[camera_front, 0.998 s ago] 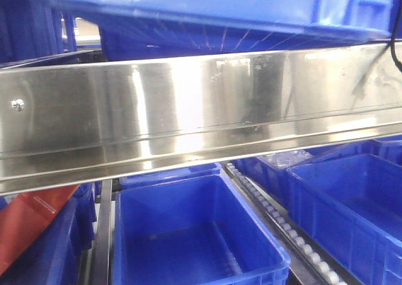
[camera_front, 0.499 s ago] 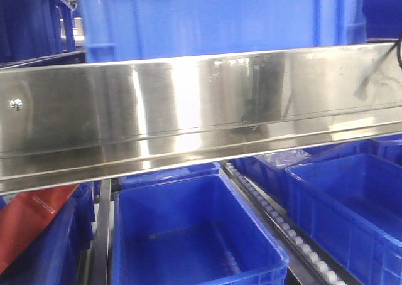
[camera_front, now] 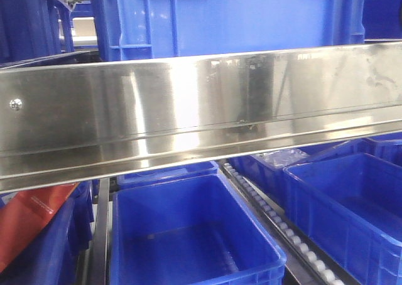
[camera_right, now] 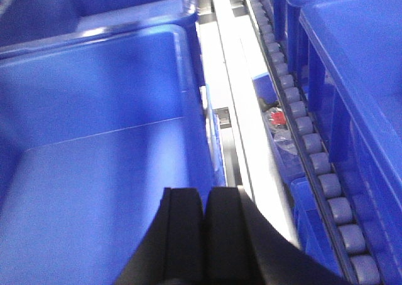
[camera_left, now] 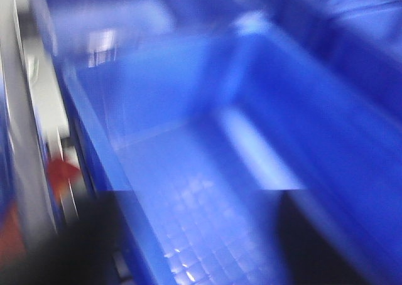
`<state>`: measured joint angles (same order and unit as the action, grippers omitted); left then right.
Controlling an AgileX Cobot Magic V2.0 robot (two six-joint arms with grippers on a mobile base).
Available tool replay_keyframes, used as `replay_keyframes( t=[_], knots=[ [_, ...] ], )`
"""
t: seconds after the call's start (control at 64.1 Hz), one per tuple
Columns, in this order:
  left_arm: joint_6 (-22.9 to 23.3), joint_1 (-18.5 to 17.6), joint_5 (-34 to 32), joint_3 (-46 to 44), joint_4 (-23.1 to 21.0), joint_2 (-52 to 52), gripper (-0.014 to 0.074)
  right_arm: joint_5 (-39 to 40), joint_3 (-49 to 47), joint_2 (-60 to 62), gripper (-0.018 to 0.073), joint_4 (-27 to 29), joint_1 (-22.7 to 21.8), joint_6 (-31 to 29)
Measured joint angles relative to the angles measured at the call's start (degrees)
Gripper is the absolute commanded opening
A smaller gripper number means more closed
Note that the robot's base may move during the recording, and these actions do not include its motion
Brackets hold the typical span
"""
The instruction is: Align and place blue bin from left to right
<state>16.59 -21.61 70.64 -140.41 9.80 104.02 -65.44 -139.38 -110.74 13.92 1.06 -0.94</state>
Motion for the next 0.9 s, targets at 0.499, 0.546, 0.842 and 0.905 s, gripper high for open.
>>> replay_keyframes(
  t=[0.499,0.546,0.842,0.905],
  knots=[
    [-7.11,0.0,0.01,0.0,-0.43,-1.86,0.0013,3.44,2.11,1.18,-0.0079,-2.42,4.68,-2.99],
    [-7.37,0.0,0.01,0.0,-0.02,-1.86,0.0013,4.93,3.57,1.18,-0.0079,-2.52,4.68,-3.4],
    [-10.47,2.76,0.01,2.84,-0.11,-1.96,0.0013,15.28,12.63,1.29,-0.0079,-2.67,5.79,-7.9],
    [-11.15,2.89,0.01,3.63,-0.25,-1.96,0.0013,16.93,13.39,1.56,-0.0079,-2.67,6.62,-8.95]
  ],
)
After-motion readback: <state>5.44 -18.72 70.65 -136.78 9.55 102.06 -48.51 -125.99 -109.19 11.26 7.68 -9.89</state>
